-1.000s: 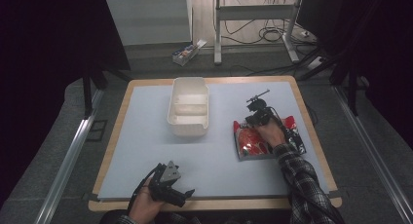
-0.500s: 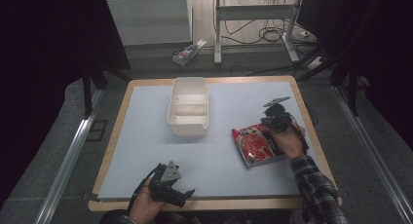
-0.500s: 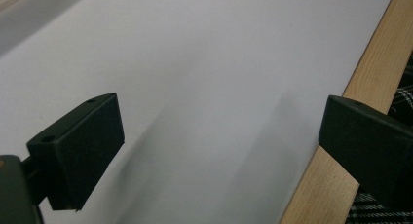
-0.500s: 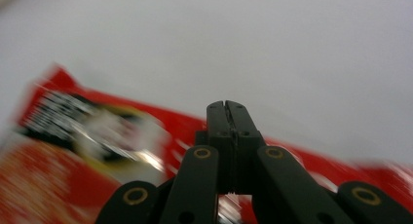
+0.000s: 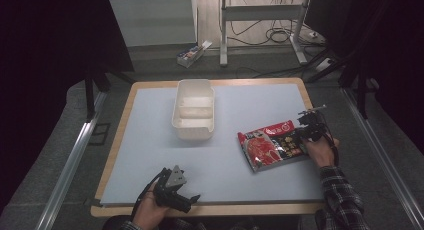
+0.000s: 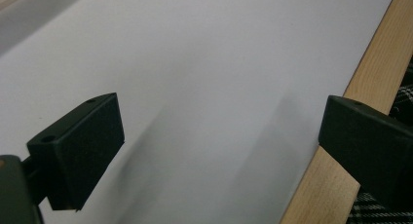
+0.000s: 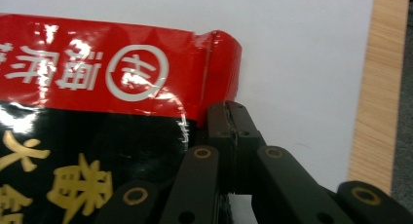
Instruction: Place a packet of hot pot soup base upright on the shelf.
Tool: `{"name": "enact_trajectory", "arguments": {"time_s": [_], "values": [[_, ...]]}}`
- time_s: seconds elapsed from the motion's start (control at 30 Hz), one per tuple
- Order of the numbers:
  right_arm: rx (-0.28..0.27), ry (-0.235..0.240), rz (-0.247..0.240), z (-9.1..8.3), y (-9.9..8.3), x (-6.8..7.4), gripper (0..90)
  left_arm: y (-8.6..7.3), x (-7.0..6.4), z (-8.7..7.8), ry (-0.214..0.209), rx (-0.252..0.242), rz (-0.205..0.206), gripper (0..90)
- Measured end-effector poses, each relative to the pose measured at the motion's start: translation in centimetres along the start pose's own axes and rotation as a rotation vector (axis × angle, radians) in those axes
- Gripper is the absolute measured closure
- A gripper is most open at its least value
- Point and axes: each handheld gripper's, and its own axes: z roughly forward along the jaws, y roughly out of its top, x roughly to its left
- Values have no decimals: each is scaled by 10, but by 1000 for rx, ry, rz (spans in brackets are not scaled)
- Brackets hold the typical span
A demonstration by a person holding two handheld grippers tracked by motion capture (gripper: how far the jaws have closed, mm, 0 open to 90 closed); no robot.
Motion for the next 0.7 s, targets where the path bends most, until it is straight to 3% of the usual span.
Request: {"name": "enact_trajectory", "arguments": {"time_s": [0.27, 0.3, 0.43, 0.47, 0.53, 0.6, 0.63, 0.7], "values": [[1, 71, 6, -2, -2, 16, 892, 0, 0, 1, -3, 0, -5, 27], [2, 89, -14, -2, -1, 25, 892, 0, 0, 1, -3, 2, -8, 27], [1, 107, -50, -2, 1, 40, 892, 1, 0, 1, -5, 3, -10, 28], [0, 123, -71, -1, 2, 51, 892, 1, 0, 1, -6, 1, -15, 28], [-3, 131, -83, 0, 3, 57, 892, 1, 0, 1, -9, -1, -20, 28], [-7, 156, -109, 0, 5, 73, 892, 2, 1, 1, -12, -3, -29, 30], [-7, 156, -109, 0, 5, 73, 892, 2, 1, 1, -12, -4, -37, 30], [-16, 166, -156, 1, 5, 89, 892, 3, 3, 1, -13, -4, -53, 37]]}}
